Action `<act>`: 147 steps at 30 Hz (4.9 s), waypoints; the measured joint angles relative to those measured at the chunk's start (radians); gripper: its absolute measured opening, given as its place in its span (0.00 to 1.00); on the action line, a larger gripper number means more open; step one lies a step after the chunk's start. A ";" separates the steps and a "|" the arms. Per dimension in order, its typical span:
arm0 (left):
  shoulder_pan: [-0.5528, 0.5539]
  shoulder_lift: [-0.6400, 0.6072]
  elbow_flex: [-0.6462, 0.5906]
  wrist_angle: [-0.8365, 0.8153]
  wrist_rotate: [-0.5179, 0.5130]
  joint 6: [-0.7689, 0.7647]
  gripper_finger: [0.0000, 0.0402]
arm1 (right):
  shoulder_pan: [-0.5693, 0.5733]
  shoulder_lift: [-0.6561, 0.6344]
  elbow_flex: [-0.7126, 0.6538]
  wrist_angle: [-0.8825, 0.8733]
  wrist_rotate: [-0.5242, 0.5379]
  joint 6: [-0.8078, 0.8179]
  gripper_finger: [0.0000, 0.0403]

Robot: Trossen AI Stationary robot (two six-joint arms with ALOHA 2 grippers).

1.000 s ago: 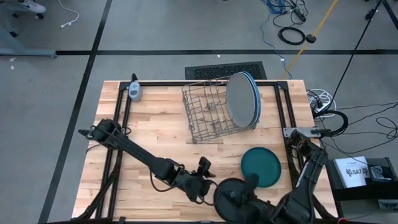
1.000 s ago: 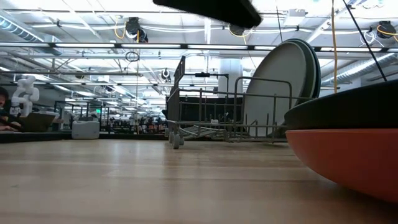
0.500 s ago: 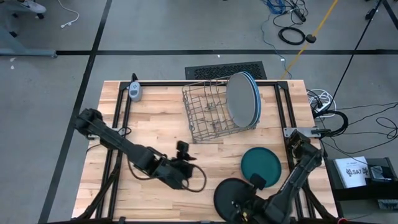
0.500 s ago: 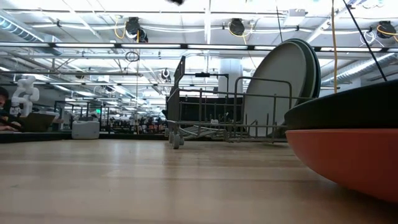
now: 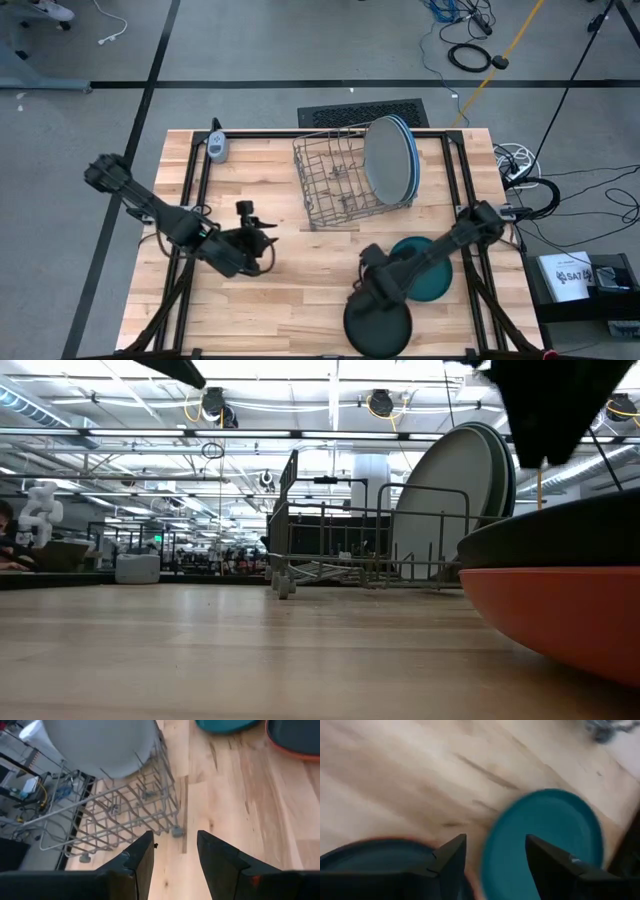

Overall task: Sort dishes
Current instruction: Put the green plate in the dish rack

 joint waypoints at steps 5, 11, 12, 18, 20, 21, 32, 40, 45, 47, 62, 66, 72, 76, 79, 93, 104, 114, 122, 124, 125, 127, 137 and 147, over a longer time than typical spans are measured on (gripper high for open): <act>-0.028 -0.035 -0.016 0.018 -0.005 0.001 0.37 | -0.038 -0.070 -0.141 0.126 -0.070 -0.041 0.48; -0.027 -0.032 -0.017 0.013 -0.013 0.018 0.37 | -0.068 -0.102 -0.262 0.209 -0.150 -0.035 0.48; -0.027 -0.032 -0.017 0.014 -0.014 0.025 0.37 | -0.070 -0.102 -0.279 0.206 -0.169 -0.034 0.48; -0.027 -0.031 -0.017 0.015 -0.013 0.029 0.37 | -0.084 -0.102 -0.359 0.347 -0.227 -0.070 0.48; -0.027 -0.031 -0.017 0.016 -0.013 0.029 0.37 | -0.091 -0.102 -0.374 0.361 -0.224 -0.073 0.48; -0.027 -0.031 -0.017 0.016 -0.013 0.029 0.37 | -0.094 -0.102 -0.378 0.363 -0.224 -0.076 0.48; -0.027 -0.031 -0.017 0.016 -0.022 0.029 0.37 | -0.125 -0.102 -0.492 0.446 -0.252 -0.102 0.46; -0.025 -0.031 -0.017 0.016 -0.040 0.030 0.37 | -0.124 -0.104 -0.579 0.528 -0.280 -0.113 0.19; -0.025 -0.031 -0.017 0.016 -0.059 0.030 0.37 | -0.123 -0.101 -0.554 0.436 -0.269 -0.147 0.03; -0.025 -0.031 -0.017 0.016 -0.060 0.029 0.37 | -0.121 -0.100 -0.521 0.375 -0.266 -0.173 0.02; -0.010 -0.030 -0.017 0.276 -0.164 0.196 0.37 | -0.051 -0.100 0.034 0.063 -0.145 -0.677 0.01; 0.027 -0.031 -0.017 0.473 -0.015 0.358 0.37 | -0.025 -0.100 0.214 0.055 -0.088 -0.921 0.01; 0.145 -0.031 0.011 0.579 0.402 0.467 0.37 | -0.018 -0.100 0.400 0.055 0.009 -1.108 0.01; 0.229 -0.031 0.057 0.503 0.588 0.477 0.38 | -0.017 -0.101 0.430 0.056 0.012 -1.176 0.01; 0.273 -0.031 0.074 0.466 0.688 0.498 0.43 | -0.025 -0.101 0.431 0.056 -0.021 -1.207 0.01; 0.334 0.147 0.080 0.550 0.702 0.590 0.54 | -0.073 -0.101 0.431 0.092 -0.042 -1.296 0.01; 0.331 0.183 0.116 0.524 0.715 0.854 0.09 | -0.072 -0.103 0.431 0.081 -0.037 -1.306 0.01; 0.365 0.186 0.172 0.437 0.588 0.888 0.02 | -0.067 -0.105 0.435 0.069 0.128 -1.144 0.19; 0.398 0.186 0.224 0.426 0.597 0.762 0.02 | -0.003 -0.112 0.434 0.012 0.271 -1.011 0.44; 0.409 0.186 0.225 0.431 0.636 0.742 0.02 | 0.024 -0.115 0.434 0.010 0.337 -0.975 0.46; 0.411 0.186 0.226 0.430 0.651 0.735 0.02 | 0.041 -0.117 0.432 0.009 0.370 -0.964 0.46; 0.414 0.185 0.229 0.430 0.684 0.727 0.02 | 0.072 -0.117 0.431 0.008 0.463 -0.931 0.47; 0.466 0.170 0.239 0.368 0.747 0.656 0.00 | 0.195 -0.118 0.428 0.001 0.818 -0.843 0.43; 0.520 0.178 0.242 0.401 0.818 0.710 0.00 | 0.236 -0.122 0.429 0.001 0.901 -0.781 0.38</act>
